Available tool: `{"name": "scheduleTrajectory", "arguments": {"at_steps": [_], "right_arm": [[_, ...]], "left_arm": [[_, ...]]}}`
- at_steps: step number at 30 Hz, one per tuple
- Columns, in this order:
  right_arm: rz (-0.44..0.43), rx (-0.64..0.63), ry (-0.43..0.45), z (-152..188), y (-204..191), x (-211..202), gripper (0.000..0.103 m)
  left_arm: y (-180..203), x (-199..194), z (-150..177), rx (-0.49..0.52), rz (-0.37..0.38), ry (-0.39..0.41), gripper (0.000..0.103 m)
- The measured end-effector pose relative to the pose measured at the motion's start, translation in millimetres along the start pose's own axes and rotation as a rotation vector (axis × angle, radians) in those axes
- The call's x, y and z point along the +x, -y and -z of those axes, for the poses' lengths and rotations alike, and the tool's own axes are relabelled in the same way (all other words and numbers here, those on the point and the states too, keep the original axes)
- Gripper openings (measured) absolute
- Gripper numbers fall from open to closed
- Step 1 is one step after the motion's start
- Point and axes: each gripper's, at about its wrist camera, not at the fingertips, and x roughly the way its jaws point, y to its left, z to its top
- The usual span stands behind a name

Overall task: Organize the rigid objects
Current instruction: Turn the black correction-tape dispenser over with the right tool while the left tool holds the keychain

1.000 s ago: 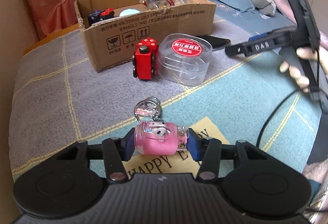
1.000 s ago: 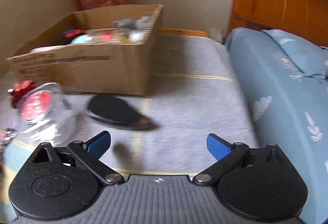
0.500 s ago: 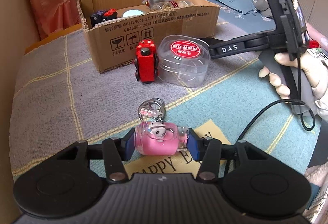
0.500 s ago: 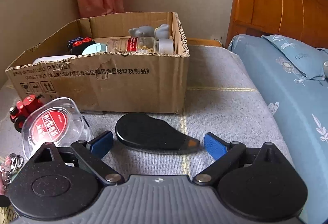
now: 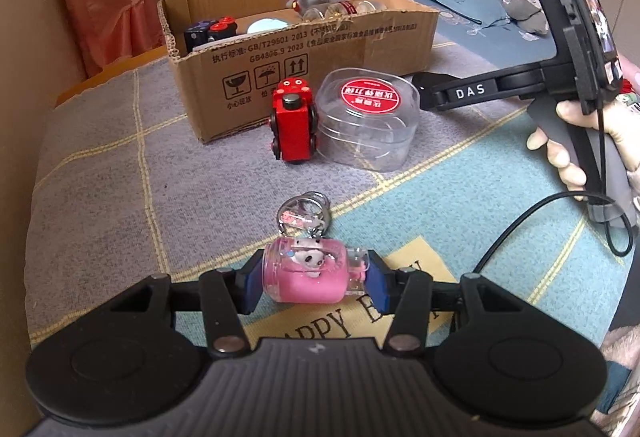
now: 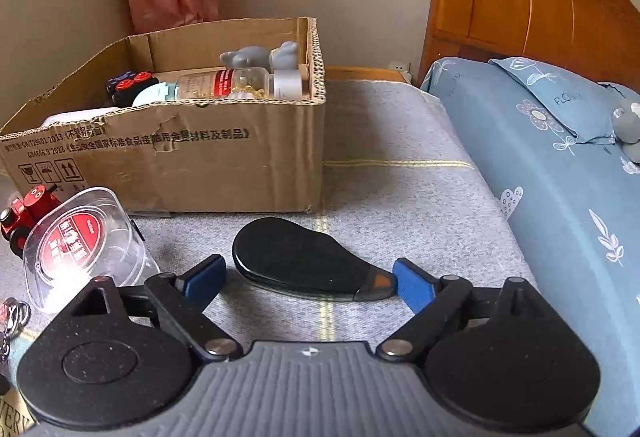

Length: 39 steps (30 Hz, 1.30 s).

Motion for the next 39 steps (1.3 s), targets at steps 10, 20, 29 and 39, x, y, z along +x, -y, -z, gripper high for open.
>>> {"name": "scheduleTrajectory", "arguments": {"at_steps": [10, 20, 29, 39], "right_arm": [[-0.032, -0.058, -0.022, -6.4, -1.1, -0.8, 0.089], [-0.155, -0.186, -0.039, -16.9, 14.5, -32.7, 0.088], [-0.194, -0.282, -0.067, -24.4, 18.9, -45.3, 0.081], [-0.183, -0.196, -0.102, 3.8, 15.4, -33.8, 0.082]], "left_arm": [[0.0, 0.4, -3.8, -0.014, -0.009, -0.028, 0.05], [-3.1, -16.7, -17.3, 0.015, 0.003, -0.037, 0.05], [-5.7, -35.3, -41.3, 0.039, -0.014, -0.001, 0.05], [-0.8, -34.0, -54.0, 0.055, -0.005, 0.001, 0.05]]}}
